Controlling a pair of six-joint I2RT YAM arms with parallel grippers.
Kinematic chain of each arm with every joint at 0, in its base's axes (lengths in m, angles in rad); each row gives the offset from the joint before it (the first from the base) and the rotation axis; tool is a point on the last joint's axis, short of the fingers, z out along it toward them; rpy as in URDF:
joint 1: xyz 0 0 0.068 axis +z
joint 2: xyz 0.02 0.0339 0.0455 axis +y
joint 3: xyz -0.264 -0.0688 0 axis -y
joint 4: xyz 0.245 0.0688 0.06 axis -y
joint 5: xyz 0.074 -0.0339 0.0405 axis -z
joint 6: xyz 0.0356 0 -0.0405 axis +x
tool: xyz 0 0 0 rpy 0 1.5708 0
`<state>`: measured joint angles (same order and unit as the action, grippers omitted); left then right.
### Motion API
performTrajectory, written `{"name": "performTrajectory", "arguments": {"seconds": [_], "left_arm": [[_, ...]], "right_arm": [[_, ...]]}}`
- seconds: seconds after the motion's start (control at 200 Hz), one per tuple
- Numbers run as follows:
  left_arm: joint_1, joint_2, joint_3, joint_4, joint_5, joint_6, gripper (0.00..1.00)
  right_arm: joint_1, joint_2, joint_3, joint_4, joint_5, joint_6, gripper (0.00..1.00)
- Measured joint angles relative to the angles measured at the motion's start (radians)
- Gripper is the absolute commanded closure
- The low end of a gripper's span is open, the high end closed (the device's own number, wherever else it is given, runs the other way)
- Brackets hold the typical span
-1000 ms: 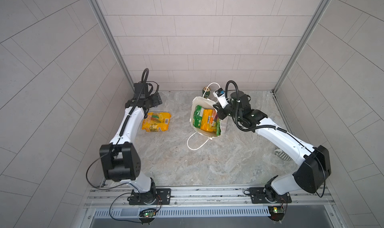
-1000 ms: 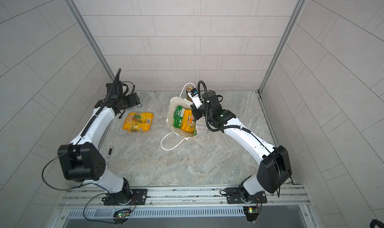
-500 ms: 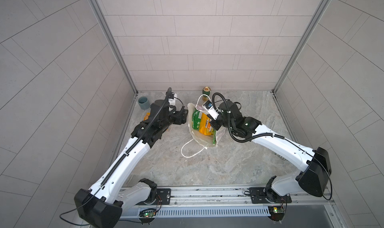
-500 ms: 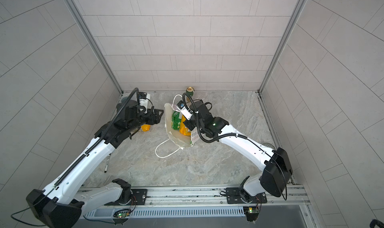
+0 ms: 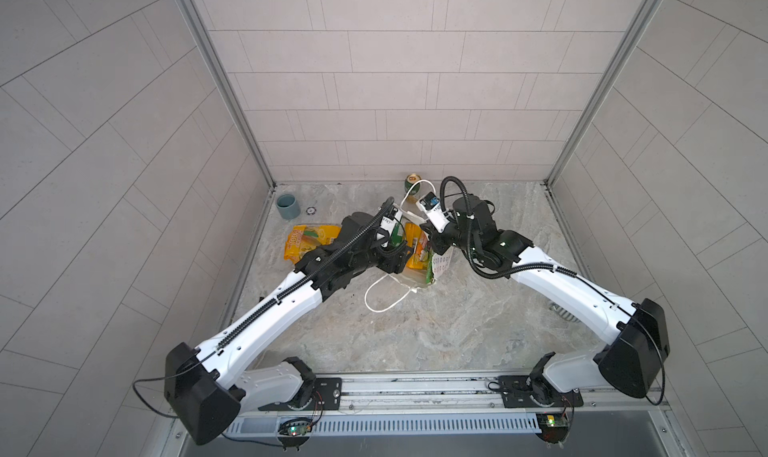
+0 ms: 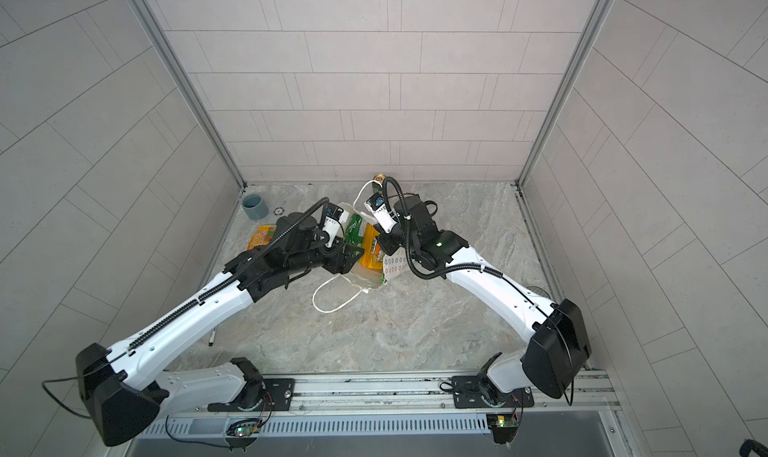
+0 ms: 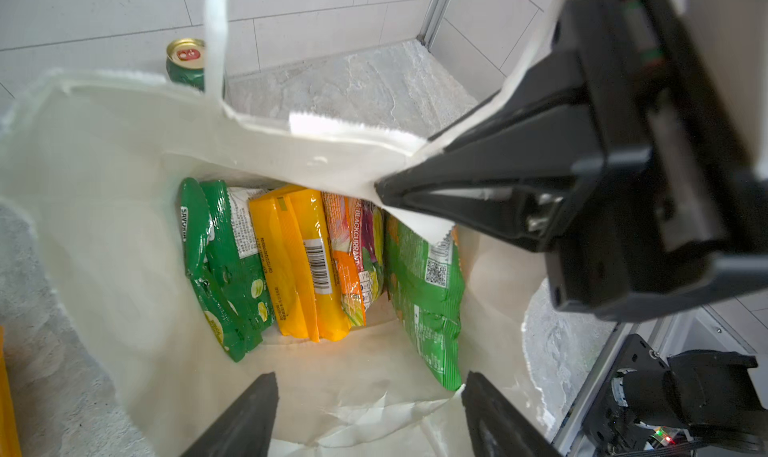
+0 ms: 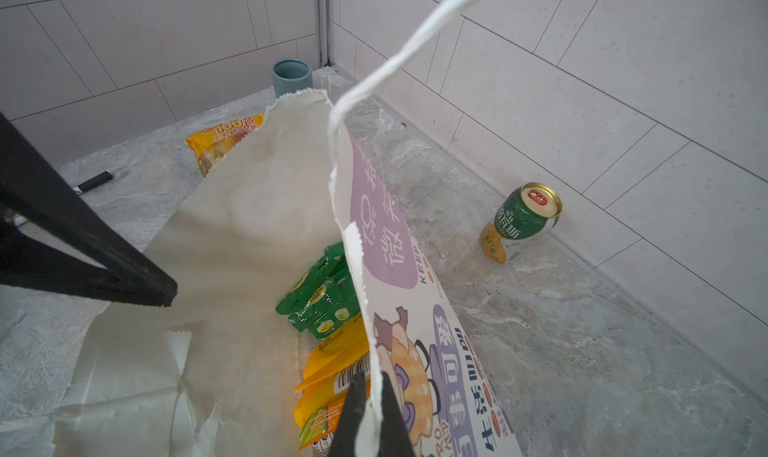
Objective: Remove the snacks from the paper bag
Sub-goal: 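Move the left gripper back over the bag mouth while the right holds the rim, then lower the left gripper into the bag and grasp the green snack packet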
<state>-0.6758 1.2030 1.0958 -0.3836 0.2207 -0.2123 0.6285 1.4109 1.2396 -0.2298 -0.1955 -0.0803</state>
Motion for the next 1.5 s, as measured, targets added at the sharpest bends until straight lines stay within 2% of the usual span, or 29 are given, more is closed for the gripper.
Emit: {"name": "performTrajectory", "arguments": {"seconds": [0.47,0.756,1.236,1.416,1.501], "left_arm": [[-0.076,0.113,-0.014,0.068,0.011,-0.043,0.24],[-0.103,0.116,-0.031,0.128,0.015,-0.081,0.16],[-0.137,0.201,-0.032,0.237,0.010,-0.126,0.16],[-0.138,0.229,-0.042,0.276,-0.014,-0.144,0.24],[-0.138,0.245,-0.050,0.296,-0.034,-0.156,0.37]], "right_arm": [[-0.001,-0.012,0.005,-0.044,-0.059,0.002,1.00],[-0.001,-0.012,0.005,-0.045,-0.059,0.002,1.00],[-0.008,-0.016,0.006,-0.059,-0.060,0.003,1.00],[-0.014,-0.016,0.006,-0.064,-0.055,0.007,1.00],[-0.014,-0.017,0.006,-0.070,-0.050,0.008,1.00]]}}
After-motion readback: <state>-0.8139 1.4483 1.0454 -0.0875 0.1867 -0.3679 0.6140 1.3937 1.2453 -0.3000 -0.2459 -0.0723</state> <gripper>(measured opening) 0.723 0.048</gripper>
